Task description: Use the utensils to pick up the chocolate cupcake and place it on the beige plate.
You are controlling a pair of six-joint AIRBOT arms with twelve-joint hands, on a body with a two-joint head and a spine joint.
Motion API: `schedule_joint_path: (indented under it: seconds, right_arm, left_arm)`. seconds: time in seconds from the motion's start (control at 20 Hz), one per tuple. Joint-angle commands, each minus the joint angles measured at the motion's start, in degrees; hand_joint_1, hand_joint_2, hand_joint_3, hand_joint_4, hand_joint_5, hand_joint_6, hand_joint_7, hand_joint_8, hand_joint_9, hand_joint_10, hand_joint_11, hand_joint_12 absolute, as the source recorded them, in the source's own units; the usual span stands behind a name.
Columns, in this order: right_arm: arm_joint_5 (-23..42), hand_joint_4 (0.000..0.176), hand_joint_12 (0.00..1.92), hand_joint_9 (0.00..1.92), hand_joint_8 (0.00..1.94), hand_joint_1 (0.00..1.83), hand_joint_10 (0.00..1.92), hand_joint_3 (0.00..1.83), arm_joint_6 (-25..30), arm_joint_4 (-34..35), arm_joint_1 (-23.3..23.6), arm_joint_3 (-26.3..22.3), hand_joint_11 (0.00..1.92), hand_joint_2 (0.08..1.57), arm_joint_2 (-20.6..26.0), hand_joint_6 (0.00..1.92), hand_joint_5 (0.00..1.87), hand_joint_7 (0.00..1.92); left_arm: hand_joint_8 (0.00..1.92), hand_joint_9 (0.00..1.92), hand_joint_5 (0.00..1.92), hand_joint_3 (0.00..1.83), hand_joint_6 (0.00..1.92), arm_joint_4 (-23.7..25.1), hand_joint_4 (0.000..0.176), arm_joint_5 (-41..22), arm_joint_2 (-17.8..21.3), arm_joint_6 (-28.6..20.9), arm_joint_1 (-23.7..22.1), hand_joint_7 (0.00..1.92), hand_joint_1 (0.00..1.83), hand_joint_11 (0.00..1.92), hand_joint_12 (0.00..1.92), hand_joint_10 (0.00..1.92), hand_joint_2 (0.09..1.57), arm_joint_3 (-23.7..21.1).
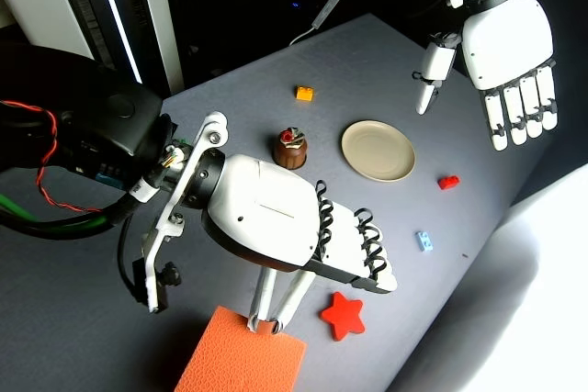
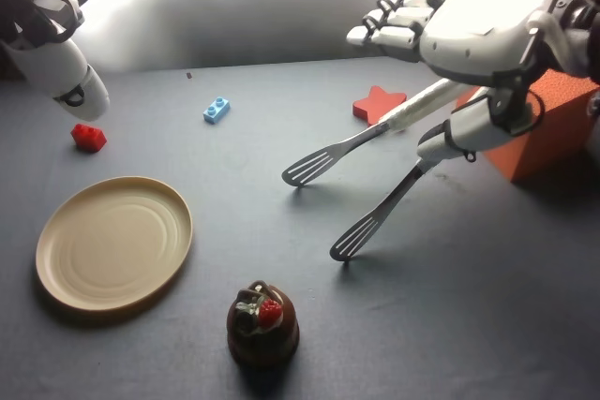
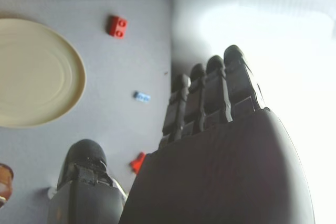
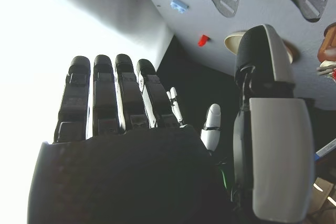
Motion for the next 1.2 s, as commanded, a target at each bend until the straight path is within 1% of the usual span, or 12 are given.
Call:
schedule_joint_path:
  seconds: [0.0, 0.2, 0.4, 0.5, 0.55, 0.7, 0.8, 0.85, 0.9, 1.05, 1.1, 1.15]
  right_arm:
    - [0.0, 0.0, 0.0, 0.0, 0.0, 0.6, 0.0, 0.01, 0.3, -0.6, 1.4, -0.6, 0.0, 1.06, 0.7, 0.0, 0.0, 0.0]
    - [5.3, 0.0, 0.0, 0.0, 0.0, 0.54, 0.0, 0.0, -2.2, -0.8, 2.6, -4.3, 0.0, 1.05, 1.8, 0.0, 0.0, 0.0]
    - [9.0, 0.0, 0.0, 0.0, 0.0, 0.58, 0.0, 0.0, -0.4, -2.9, 3.5, -4.6, 0.0, 1.05, 1.3, 0.0, 0.0, 0.0]
    - [8.3, 0.0, 0.0, 0.0, 0.0, 0.58, 0.0, 0.0, 10.3, -14.5, 2.6, -4.5, 0.0, 1.04, 1.0, 0.0, 0.0, 0.0]
    - [8.6, 0.0, 0.0, 0.0, 0.0, 0.58, 0.0, 0.0, 12.9, -17.7, 2.4, -4.4, 0.0, 1.04, 0.8, 0.0, 0.0, 0.0]
    - [3.5, 0.0, 0.0, 0.0, 0.0, 0.6, 0.0, 0.0, 36.5, -33.1, 2.6, -3.1, 0.0, 1.02, 0.9, 0.0, 0.0, 0.0]
    - [1.2, 0.0, 0.0, 0.0, 0.0, 0.53, 0.0, 0.0, 57.2, -51.8, 2.9, -1.7, 0.0, 1.04, 1.0, 0.0, 0.0, 0.0]
    - [-0.9, 0.0, 0.0, 0.0, 0.0, 0.57, 0.0, 0.0, 66.5, -60.0, 3.4, -1.0, 0.0, 1.01, 1.1, 0.0, 0.0, 0.0]
    - [-4.2, 0.0, 0.0, 0.0, 0.0, 0.6, 0.0, 0.0, 72.3, -64.7, 4.0, -0.3, 0.0, 1.0, 1.0, 0.0, 0.0, 0.0]
    - [-4.5, 0.0, 0.0, 0.0, 0.0, 0.57, 0.0, 0.0, 74.9, -70.8, 3.5, 0.8, 0.0, 1.03, 1.0, 0.0, 0.0, 0.0]
    - [-3.3, 0.0, 0.0, 0.0, 0.0, 0.59, 0.0, 0.01, 75.5, -71.5, 3.3, 1.3, 0.0, 1.05, 1.0, 0.0, 0.0, 0.0]
    - [-1.7, 0.0, 0.0, 0.0, 0.0, 0.59, 0.0, 0.01, 75.5, -71.6, 2.9, 1.5, 0.0, 1.05, 1.1, 0.0, 0.0, 0.0]
  left_arm:
    - [0.01, 0.03, 0.09, 0.0, 0.01, 3.8, 0.0, -1.8, 0.5, 0.4, -0.3, 0.07, 0.05, 0.02, 0.01, 0.01, 1.08, 0.0]
    - [0.01, 0.02, 0.08, 0.0, 0.01, 3.7, 0.0, -1.8, 0.5, 0.5, -0.3, 0.05, 0.02, 0.02, 0.01, 0.0, 1.09, -0.1]
    - [0.01, 0.03, 0.1, 0.0, 0.01, 3.6, 0.0, -1.8, 0.5, 0.5, -0.3, 0.07, 0.03, 0.01, 0.01, 0.01, 1.09, 0.0]
    - [0.01, 0.03, 0.1, 0.0, 0.01, 3.6, 0.0, -1.8, 0.4, 0.5, -0.3, 0.07, 0.02, 0.01, 0.01, 0.01, 1.09, 0.0]
    - [0.01, 0.04, 0.1, 0.0, 0.01, 3.6, 0.0, -1.8, 0.4, 0.5, -0.3, 0.07, 0.02, 0.01, 0.01, 0.01, 1.08, 0.0]
    - [0.01, 0.04, 0.11, 0.0, 0.01, 3.6, 0.0, -1.8, 0.5, 0.5, -0.3, 0.07, 0.02, 0.02, 0.02, 0.01, 1.09, -0.1]
    - [0.01, 0.04, 0.12, 0.0, 0.01, 3.6, 0.0, -1.8, 0.5, 0.5, -0.2, 0.08, 0.02, 0.03, 0.03, 0.0, 1.08, -0.1]
    - [0.0, 0.04, 0.1, 0.0, 0.0, 3.6, 0.0, -1.8, 0.5, 0.5, -0.2, 0.07, 0.0, 0.03, 0.03, 0.0, 1.09, -0.1]
    - [0.0, 0.03, 0.1, 0.0, 0.0, 3.6, 0.0, -1.8, 0.5, 0.5, -0.2, 0.06, 0.0, 0.03, 0.03, 0.0, 1.09, -0.1]
    - [0.01, 0.05, 0.14, 0.0, 0.01, 3.6, 0.0, -1.8, 0.5, 0.5, -0.2, 0.09, 0.03, 0.04, 0.05, 0.01, 1.09, -0.1]
    - [0.0, 0.06, 0.15, 0.0, 0.0, 3.5, 0.0, -1.8, 0.5, 0.6, -0.2, 0.1, 0.04, 0.01, 0.16, 0.0, 1.08, -0.1]
    - [0.0, 0.06, 0.15, 0.0, 0.0, 3.5, 0.0, -1.8, 0.5, 0.6, -0.2, 0.1, 0.04, 0.01, 0.16, 0.0, 1.08, -0.1]
